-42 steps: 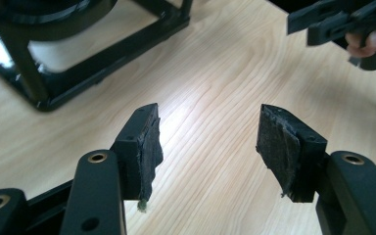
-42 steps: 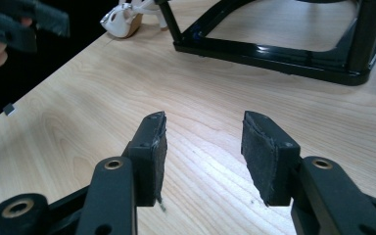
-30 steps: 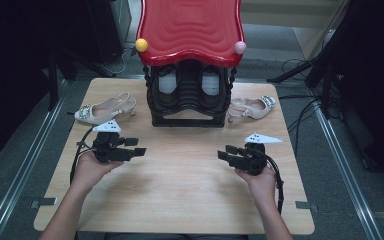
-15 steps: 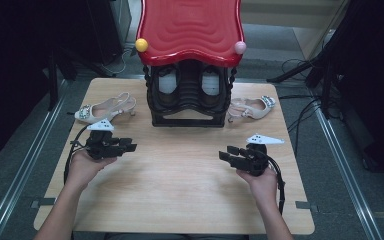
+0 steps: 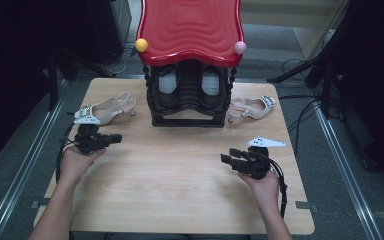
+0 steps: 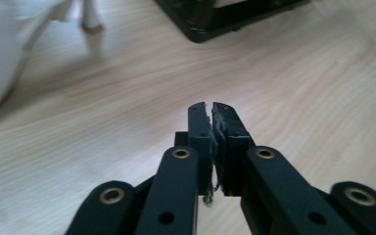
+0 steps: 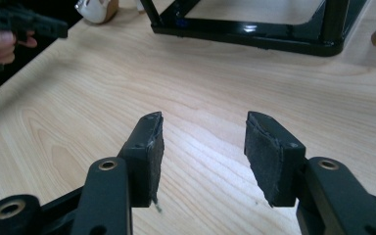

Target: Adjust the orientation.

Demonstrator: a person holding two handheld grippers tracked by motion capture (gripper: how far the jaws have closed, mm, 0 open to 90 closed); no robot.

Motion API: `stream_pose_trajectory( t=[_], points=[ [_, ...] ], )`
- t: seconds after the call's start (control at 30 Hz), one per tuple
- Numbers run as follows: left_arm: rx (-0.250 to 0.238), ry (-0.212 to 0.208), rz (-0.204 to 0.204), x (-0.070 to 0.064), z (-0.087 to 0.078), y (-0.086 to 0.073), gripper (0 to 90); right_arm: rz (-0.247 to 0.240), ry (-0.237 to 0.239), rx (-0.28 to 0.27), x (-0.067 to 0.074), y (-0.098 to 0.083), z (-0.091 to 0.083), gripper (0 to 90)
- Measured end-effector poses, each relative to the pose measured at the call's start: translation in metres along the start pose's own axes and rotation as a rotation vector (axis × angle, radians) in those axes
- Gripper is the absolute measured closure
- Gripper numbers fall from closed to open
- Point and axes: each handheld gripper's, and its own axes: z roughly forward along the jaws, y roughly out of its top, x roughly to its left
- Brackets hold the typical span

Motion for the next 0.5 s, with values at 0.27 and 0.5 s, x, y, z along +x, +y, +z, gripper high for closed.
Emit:
stream_pose_trajectory(
  t=[0.27,0.5],
  points=[
    [-0.005,0.043,-0.056,0.035,0.002,0.004,89.6,0.015,-0.021,0.003,-0.002,-0.007,-0.006,50.1],
    [0.006,0.101,-0.101,0.057,0.01,0.002,89.6,0.024,-0.043,-0.001,-0.003,-0.013,-0.013,50.0]
  ],
)
